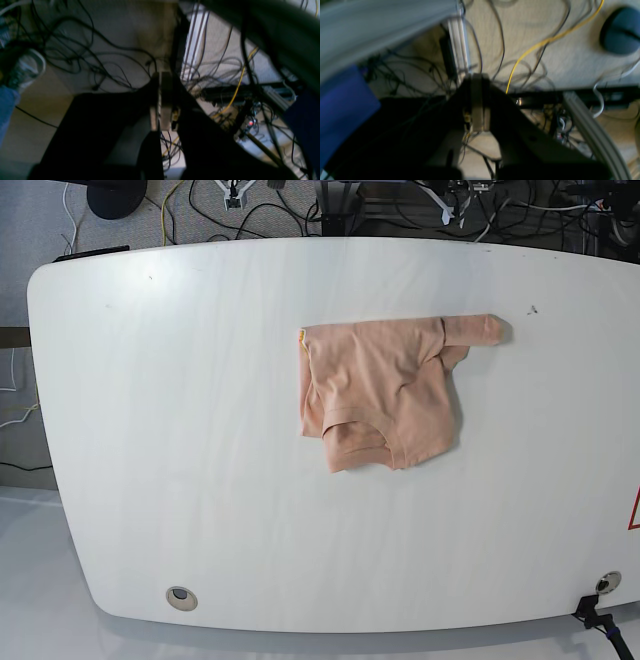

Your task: Fold the T-shirt properly

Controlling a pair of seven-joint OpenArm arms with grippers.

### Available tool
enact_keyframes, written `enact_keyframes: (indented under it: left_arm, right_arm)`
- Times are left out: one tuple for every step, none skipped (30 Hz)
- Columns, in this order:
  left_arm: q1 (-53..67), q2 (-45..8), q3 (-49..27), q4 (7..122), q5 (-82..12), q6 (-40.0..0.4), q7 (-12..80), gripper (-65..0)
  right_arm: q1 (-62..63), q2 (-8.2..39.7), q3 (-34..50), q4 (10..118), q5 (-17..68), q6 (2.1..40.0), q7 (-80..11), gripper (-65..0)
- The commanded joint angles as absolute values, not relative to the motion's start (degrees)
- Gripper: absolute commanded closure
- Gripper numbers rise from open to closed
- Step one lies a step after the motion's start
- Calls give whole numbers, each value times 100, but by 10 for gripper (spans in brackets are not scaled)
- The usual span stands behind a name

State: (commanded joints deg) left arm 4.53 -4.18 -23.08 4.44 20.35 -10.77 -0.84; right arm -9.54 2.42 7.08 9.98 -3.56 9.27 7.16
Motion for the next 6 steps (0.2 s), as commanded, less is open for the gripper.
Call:
enact_keyframes:
  left_arm:
    - [453, -418, -2308, 462, 2035, -1077, -13, 0]
    - [453, -418, -2308, 462, 2035, -1077, 13, 0]
    - [453, -426, -2308, 462, 2035, -1077, 13, 0]
    - [453, -426, -2308, 462, 2035, -1077, 13, 0]
    - [453, -435, -2308, 462, 2035, -1077, 4, 0]
    - [453, -435, -2308, 462, 2035, -1077, -13, 0]
  right_arm:
    - [-945, 242, 708, 989, -356, 927, 716, 0]
    - [-945, 242, 708, 989, -356, 927, 716, 0]
    - [-945, 242, 708, 989, -356, 927, 716, 0]
    - [-954, 242, 708, 989, -356, 927, 716, 0]
    - [-963, 242, 708, 989, -356, 927, 716, 0]
    - [-971, 242, 708, 989, -356, 927, 716, 0]
